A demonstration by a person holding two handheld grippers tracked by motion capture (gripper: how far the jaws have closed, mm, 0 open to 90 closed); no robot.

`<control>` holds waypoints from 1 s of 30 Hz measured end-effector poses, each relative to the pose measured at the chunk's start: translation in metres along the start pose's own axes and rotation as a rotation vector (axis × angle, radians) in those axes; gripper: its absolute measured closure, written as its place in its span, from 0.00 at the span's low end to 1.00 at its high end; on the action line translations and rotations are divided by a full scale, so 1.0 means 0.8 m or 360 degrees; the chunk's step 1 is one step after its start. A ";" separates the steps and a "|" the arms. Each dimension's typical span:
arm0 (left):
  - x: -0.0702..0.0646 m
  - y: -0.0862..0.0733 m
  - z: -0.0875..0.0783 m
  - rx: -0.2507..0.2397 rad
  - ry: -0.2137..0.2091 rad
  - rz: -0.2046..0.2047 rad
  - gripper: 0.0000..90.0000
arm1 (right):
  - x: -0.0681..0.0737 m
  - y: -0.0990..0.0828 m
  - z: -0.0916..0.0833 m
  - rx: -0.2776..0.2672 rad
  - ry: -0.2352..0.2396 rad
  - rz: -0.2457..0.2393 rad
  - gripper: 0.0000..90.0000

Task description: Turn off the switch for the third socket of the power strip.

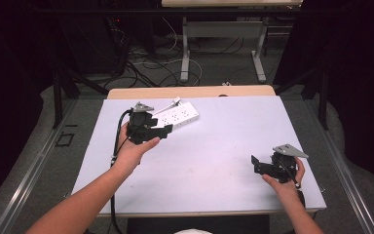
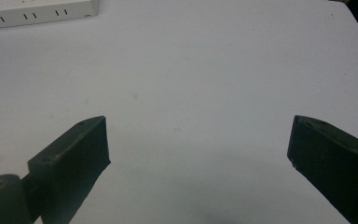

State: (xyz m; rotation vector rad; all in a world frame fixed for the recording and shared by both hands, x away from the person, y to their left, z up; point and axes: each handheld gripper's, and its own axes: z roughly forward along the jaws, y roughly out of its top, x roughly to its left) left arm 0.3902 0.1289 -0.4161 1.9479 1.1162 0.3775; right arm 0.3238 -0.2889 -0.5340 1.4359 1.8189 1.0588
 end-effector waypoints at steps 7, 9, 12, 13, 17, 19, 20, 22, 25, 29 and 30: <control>-0.003 0.015 0.003 -0.0015 0.0011 -0.0002 0.42 | 0.001 -0.001 0.001 -0.0005 -0.0005 0.0003 0.05; -0.003 0.020 0.005 -0.0010 0.0016 -0.0004 0.42 | 0.001 -0.001 0.001 -0.0005 -0.0005 0.0002 0.05; -0.003 0.026 0.011 0.0002 0.0001 -0.0012 0.42 | 0.001 -0.001 0.001 -0.0003 -0.0005 -0.0001 0.05; -0.003 0.027 0.012 0.0000 0.0001 -0.0018 0.43 | 0.001 -0.001 0.001 -0.0002 -0.0005 -0.0001 0.05; -0.001 0.035 0.020 -0.0009 0.0007 -0.0062 0.45 | 0.001 -0.001 0.001 -0.0002 -0.0004 -0.0003 0.05; -0.001 0.037 0.021 -0.0011 0.0012 -0.0065 0.46 | 0.002 -0.001 0.001 0.0002 -0.0003 0.0010 0.05; -0.001 0.038 0.023 -0.0010 0.0017 -0.0071 0.46 | 0.002 -0.001 0.001 0.0002 -0.0003 0.0010 0.05; 0.000 0.042 0.026 -0.0028 0.0030 -0.0069 0.49 | 0.002 -0.001 0.002 0.0003 -0.0004 0.0011 0.05; 0.003 0.046 0.029 -0.0045 0.0018 -0.0087 0.56 | 0.002 -0.001 0.002 -0.0001 -0.0002 0.0010 0.05; 0.007 0.053 0.038 -0.0056 0.0042 -0.0130 0.61 | 0.001 -0.001 0.002 0.0013 0.0010 0.0011 0.05; 0.007 0.053 0.038 -0.0056 0.0042 -0.0130 0.62 | 0.001 -0.001 0.002 0.0013 0.0010 0.0011 0.05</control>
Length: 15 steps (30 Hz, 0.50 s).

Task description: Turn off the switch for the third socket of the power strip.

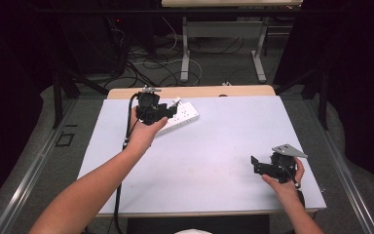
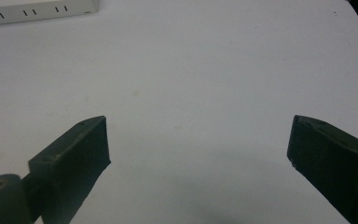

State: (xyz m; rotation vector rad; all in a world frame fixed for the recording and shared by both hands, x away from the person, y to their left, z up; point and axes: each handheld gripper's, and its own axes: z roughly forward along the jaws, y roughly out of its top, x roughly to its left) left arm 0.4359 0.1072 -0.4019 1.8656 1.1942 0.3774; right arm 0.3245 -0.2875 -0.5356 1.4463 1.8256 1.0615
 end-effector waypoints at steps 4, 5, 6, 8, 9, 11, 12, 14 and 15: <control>0.003 0.004 0.008 -0.0006 0.0037 0.0008 0.65 | -0.001 0.000 0.001 0.0000 0.0003 -0.0008 0.05; 0.004 0.005 0.010 -0.0010 0.0045 0.0010 0.65 | -0.001 0.000 0.001 0.0000 0.0003 -0.0008 0.05; 0.006 0.006 0.015 -0.0019 0.0034 0.0014 0.68 | -0.001 -0.001 0.001 0.0004 0.0002 -0.0011 0.06; 0.006 0.007 0.018 -0.0020 0.0042 0.0020 0.70 | -0.001 -0.001 0.001 -0.0001 -0.0004 -0.0012 0.06; 0.006 0.007 0.020 -0.0019 0.0052 0.0031 0.70 | -0.001 -0.001 0.001 0.0002 0.0007 -0.0012 0.06; 0.007 0.008 0.026 -0.0004 0.0052 0.0042 0.71 | -0.001 -0.001 0.002 -0.0006 -0.0001 -0.0007 0.06; 0.007 0.009 0.028 0.0009 0.0051 0.0043 0.72 | -0.001 -0.001 0.002 -0.0003 0.0001 -0.0003 0.06; 0.007 0.010 0.033 -0.0003 0.0054 0.0044 0.72 | -0.001 -0.001 0.002 -0.0004 0.0000 -0.0001 0.06; 0.007 0.010 0.036 0.0009 0.0051 0.0039 0.72 | -0.001 -0.001 0.002 -0.0004 0.0000 -0.0001 0.06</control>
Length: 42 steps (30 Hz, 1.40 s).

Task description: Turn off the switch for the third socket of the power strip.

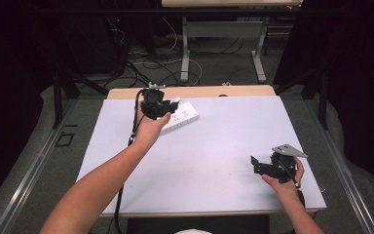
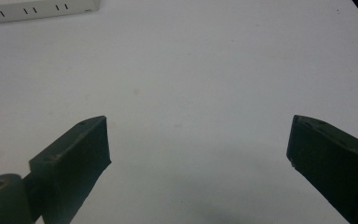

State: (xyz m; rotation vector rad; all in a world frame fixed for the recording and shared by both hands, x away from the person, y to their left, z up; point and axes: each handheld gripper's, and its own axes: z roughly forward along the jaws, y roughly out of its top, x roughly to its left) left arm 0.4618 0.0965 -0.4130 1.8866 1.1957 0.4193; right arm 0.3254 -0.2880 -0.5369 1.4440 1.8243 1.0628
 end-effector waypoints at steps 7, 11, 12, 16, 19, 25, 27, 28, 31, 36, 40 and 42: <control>0.002 0.003 0.023 0.0024 -0.0030 -0.0016 0.70 | -0.001 -0.001 0.000 0.0012 0.0010 -0.0010 0.06; 0.003 0.005 0.032 0.0009 -0.0024 -0.0018 0.70 | -0.002 -0.001 0.000 0.0019 0.0007 -0.0013 0.06; 0.003 0.005 0.034 -0.0003 -0.0023 -0.0017 0.70 | -0.002 -0.001 0.000 0.0019 0.0007 -0.0014 0.06; 0.006 0.007 0.046 -0.0006 0.0006 -0.0017 0.71 | -0.002 -0.001 0.001 0.0016 0.0008 -0.0012 0.06; 0.008 0.009 0.057 -0.0013 0.0006 -0.0011 0.72 | -0.002 -0.001 0.001 0.0016 0.0010 -0.0010 0.06; 0.009 0.010 0.074 0.0000 0.0009 -0.0020 0.75 | -0.002 -0.002 0.001 0.0022 0.0002 -0.0003 0.06; 0.009 0.011 0.079 0.0007 0.0009 -0.0018 0.75 | -0.002 -0.002 0.001 0.0022 0.0003 -0.0002 0.07; 0.010 0.011 0.083 0.0007 0.0004 -0.0019 0.77 | -0.002 -0.003 0.002 0.0014 -0.0007 0.0000 0.07; 0.012 0.011 0.093 0.0017 0.0007 -0.0019 0.78 | -0.003 -0.003 0.002 0.0016 -0.0002 -0.0001 0.07; 0.016 0.008 0.104 0.0041 0.0025 -0.0015 0.80 | -0.004 -0.003 0.001 0.0029 0.0006 -0.0001 0.07; 0.022 0.005 0.112 0.0074 0.0044 -0.0025 0.83 | -0.004 -0.003 0.002 0.0020 0.0004 0.0001 0.07; 0.025 0.005 0.115 0.0072 0.0045 -0.0015 0.83 | -0.003 -0.003 0.002 0.0025 0.0007 0.0009 0.07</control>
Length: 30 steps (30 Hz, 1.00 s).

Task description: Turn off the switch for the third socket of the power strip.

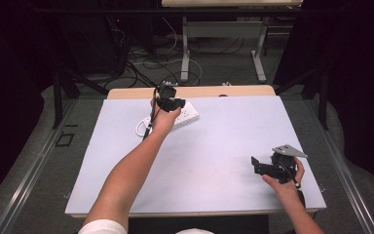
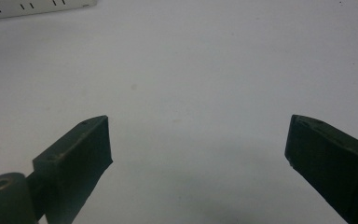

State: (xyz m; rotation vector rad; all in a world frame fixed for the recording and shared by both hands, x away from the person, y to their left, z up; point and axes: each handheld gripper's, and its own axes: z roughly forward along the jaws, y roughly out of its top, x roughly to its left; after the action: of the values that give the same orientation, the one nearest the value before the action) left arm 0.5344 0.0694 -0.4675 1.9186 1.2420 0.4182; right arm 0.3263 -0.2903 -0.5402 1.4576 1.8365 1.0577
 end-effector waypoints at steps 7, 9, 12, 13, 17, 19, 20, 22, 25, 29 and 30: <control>0.008 -0.003 0.012 0.0012 0.0007 -0.0048 0.85 | 0.000 0.000 0.003 0.0014 0.0021 -0.0009 0.07; 0.010 -0.004 0.015 0.0020 0.0011 -0.0065 0.85 | 0.001 0.000 0.005 0.0006 0.0016 -0.0005 0.07; 0.012 -0.006 0.023 0.0022 0.0011 -0.0089 0.86 | 0.001 0.001 0.005 0.0017 0.0027 -0.0002 0.07; 0.013 -0.006 0.024 0.0022 0.0016 -0.0092 0.86 | 0.001 0.001 0.005 0.0017 0.0027 -0.0002 0.07; 0.015 -0.009 0.033 0.0036 0.0021 -0.0094 0.88 | 0.001 0.001 0.007 0.0024 0.0039 -0.0011 0.07; 0.016 -0.011 0.036 0.0056 0.0027 -0.0100 0.88 | 0.002 0.001 0.007 0.0023 0.0040 -0.0012 0.07; 0.017 -0.012 0.039 0.0061 0.0028 -0.0100 0.88 | 0.002 0.001 0.008 0.0010 0.0030 -0.0010 0.07; 0.018 -0.013 0.043 0.0060 0.0029 -0.0117 0.89 | 0.003 0.001 0.007 0.0024 0.0044 -0.0005 0.07; 0.020 -0.015 0.047 0.0071 0.0044 -0.0124 0.90 | 0.002 0.001 0.006 0.0022 0.0046 -0.0011 0.07; 0.024 -0.016 0.054 0.0076 0.0046 -0.0131 0.91 | 0.001 0.000 0.006 0.0023 0.0051 0.0004 0.07; 0.025 -0.017 0.055 0.0085 0.0039 -0.0140 0.91 | 0.001 0.000 0.006 0.0024 0.0049 0.0010 0.07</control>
State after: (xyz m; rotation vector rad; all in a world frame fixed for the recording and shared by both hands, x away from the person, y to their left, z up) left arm 0.5635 0.0700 -0.5080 1.9003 1.3602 0.3672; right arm 0.3298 -0.2882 -0.5423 1.4647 1.8664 1.0772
